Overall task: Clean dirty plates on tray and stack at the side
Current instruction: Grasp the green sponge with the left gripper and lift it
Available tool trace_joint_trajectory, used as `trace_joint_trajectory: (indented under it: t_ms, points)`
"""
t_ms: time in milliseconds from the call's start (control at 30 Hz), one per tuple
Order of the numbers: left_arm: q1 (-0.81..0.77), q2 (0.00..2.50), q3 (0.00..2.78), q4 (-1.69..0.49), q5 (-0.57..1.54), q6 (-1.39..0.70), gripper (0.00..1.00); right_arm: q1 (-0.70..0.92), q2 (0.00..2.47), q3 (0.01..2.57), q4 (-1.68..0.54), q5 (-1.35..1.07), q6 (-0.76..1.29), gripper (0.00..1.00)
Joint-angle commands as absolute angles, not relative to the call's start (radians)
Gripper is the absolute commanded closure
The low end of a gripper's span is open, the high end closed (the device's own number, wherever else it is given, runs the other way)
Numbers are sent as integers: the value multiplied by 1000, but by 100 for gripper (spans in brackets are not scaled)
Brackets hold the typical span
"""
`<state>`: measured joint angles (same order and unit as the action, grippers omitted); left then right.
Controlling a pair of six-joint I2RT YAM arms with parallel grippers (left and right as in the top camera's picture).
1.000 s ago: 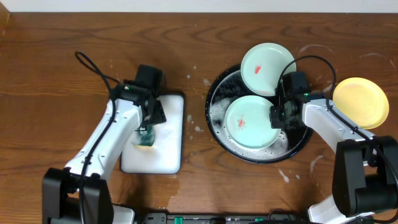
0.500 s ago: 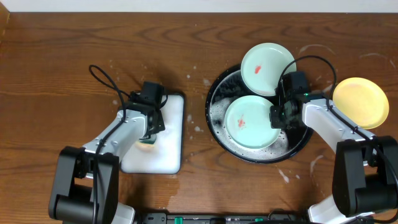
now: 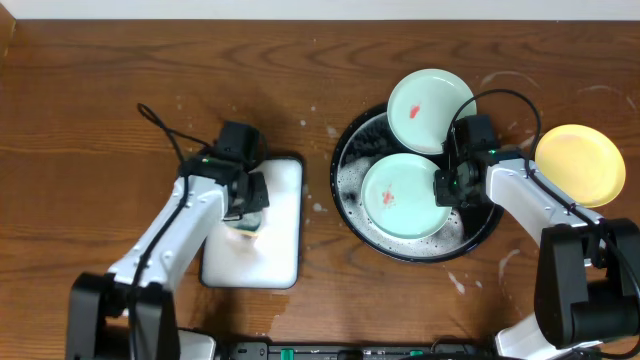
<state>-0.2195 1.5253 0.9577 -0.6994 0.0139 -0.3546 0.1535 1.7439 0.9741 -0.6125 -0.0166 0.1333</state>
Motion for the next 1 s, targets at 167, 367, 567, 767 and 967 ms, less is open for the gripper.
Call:
trace_joint_trajectory:
  t_ms: [167,367,567,767,967]
  points:
    - [-220,1537,902,-698,27,-341,42,159,1782,953,-619,-78,145,99]
    - [-220,1583,786,-542,27,-341,49,159,1782,953,-620,-78,145,99]
    - [-220,1628,737,-488,28,-355,92,159,1782,953,-621,-80,145,99]
    - [-220,1581,828,-557,35,-356,87,159,1782,953,-623,-80,145,99]
    - [-220,1520,925,-659,36,-356,47,159,1782,953,-628,-80,145,99]
